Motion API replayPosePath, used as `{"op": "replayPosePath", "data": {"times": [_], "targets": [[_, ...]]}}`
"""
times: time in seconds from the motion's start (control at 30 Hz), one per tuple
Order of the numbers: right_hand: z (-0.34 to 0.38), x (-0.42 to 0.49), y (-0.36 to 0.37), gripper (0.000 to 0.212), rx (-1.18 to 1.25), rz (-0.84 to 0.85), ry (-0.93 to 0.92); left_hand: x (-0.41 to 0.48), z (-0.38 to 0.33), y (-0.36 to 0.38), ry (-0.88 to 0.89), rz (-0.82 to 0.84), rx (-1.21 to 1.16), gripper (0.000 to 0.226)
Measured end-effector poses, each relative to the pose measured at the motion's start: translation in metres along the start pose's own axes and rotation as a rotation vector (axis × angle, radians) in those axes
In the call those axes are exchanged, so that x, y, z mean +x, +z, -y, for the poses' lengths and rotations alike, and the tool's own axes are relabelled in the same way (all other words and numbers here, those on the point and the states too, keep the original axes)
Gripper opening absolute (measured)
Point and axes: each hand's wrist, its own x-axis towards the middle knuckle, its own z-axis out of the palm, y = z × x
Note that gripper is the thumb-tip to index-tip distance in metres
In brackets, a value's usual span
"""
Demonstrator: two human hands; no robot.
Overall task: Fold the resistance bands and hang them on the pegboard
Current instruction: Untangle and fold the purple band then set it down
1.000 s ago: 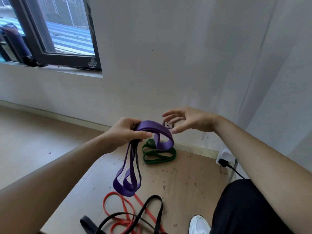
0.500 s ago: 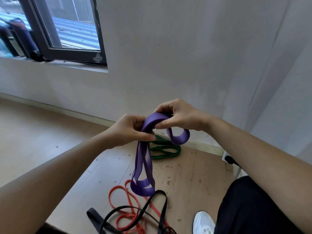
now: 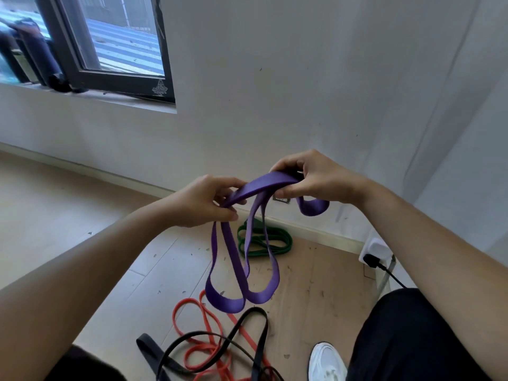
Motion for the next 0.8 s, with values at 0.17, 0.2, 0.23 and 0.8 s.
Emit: {"op": "replayPosePath", "data": {"times": [0.17,0.2,0.23,0.8], "targets": [[-0.001,0.001,0.004,0.028,0.083,0.008,0.024,-0.005,0.004,0.005,-0.038,-0.061,-0.025,0.038],[-0.001,0.002,0.006,0.027,0.109,0.002,0.023,-0.005,0.004,0.010,-0.035,-0.059,-0.030,0.036],[0.000,0.003,0.008,0.027,0.133,-0.007,0.021,-0.006,0.005,0.015,-0.029,-0.057,-0.045,0.037],[-0.026,-0.009,-0.020,0.023,0.294,-0.151,0.046,0.008,-0.007,0.035,-0.068,-0.188,-0.491,0.031]]}}
